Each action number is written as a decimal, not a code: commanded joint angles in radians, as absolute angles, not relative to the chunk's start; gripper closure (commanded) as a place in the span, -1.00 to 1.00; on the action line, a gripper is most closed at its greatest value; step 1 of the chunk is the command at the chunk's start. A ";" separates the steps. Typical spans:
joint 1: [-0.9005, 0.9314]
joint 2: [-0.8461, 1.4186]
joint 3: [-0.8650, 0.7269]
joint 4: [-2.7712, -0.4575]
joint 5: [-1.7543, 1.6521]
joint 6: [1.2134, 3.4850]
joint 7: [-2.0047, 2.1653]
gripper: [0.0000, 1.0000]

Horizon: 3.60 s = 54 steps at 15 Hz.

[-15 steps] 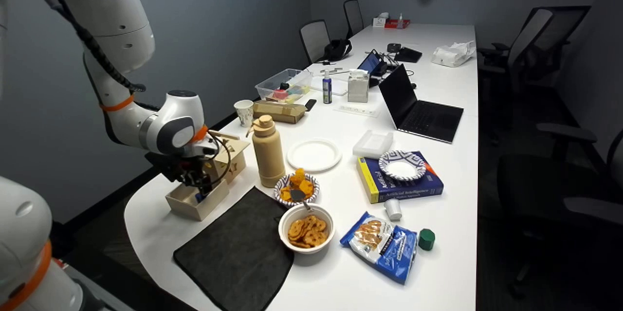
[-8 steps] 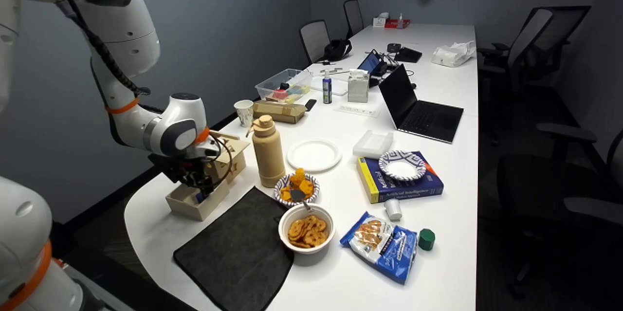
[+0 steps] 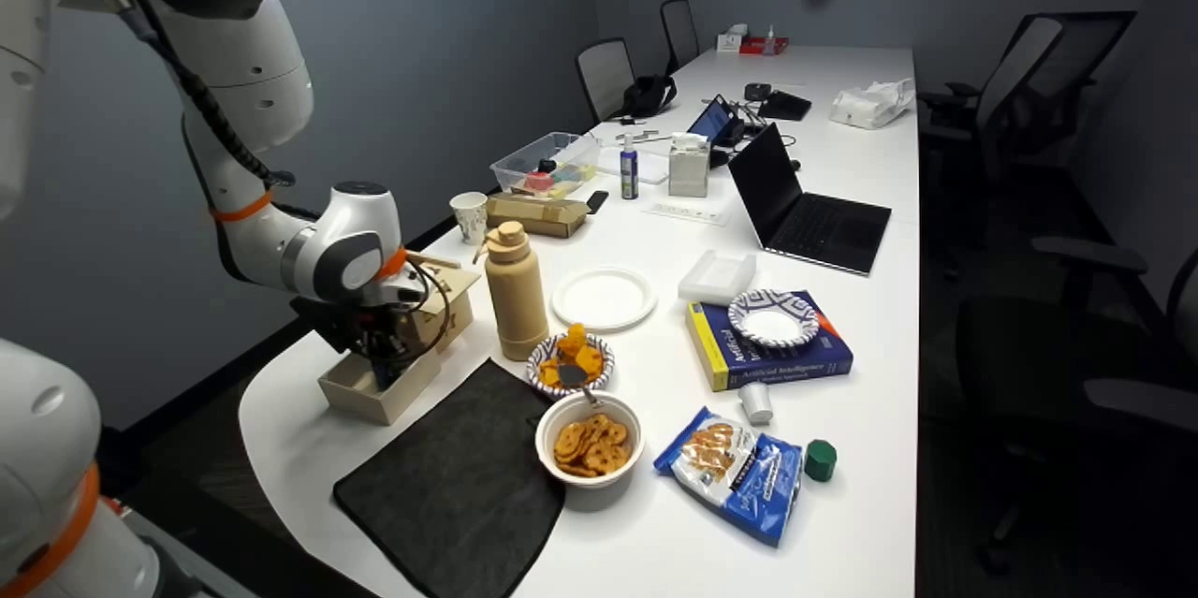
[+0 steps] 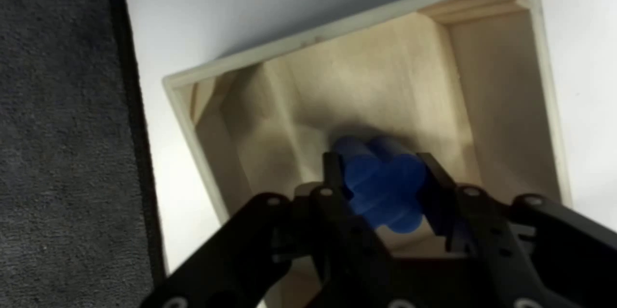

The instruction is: Pick up the yellow and blue objects and put them in the box

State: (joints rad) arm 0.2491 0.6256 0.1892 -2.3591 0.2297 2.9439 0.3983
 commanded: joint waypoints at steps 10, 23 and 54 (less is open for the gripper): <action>0.335 0.415 0.152 -2.442 0.224 2.842 0.437 0.67; 0.357 0.236 0.093 -2.267 -0.112 2.505 0.566 0.67; 0.395 0.550 0.023 -1.938 -0.160 2.503 0.599 0.67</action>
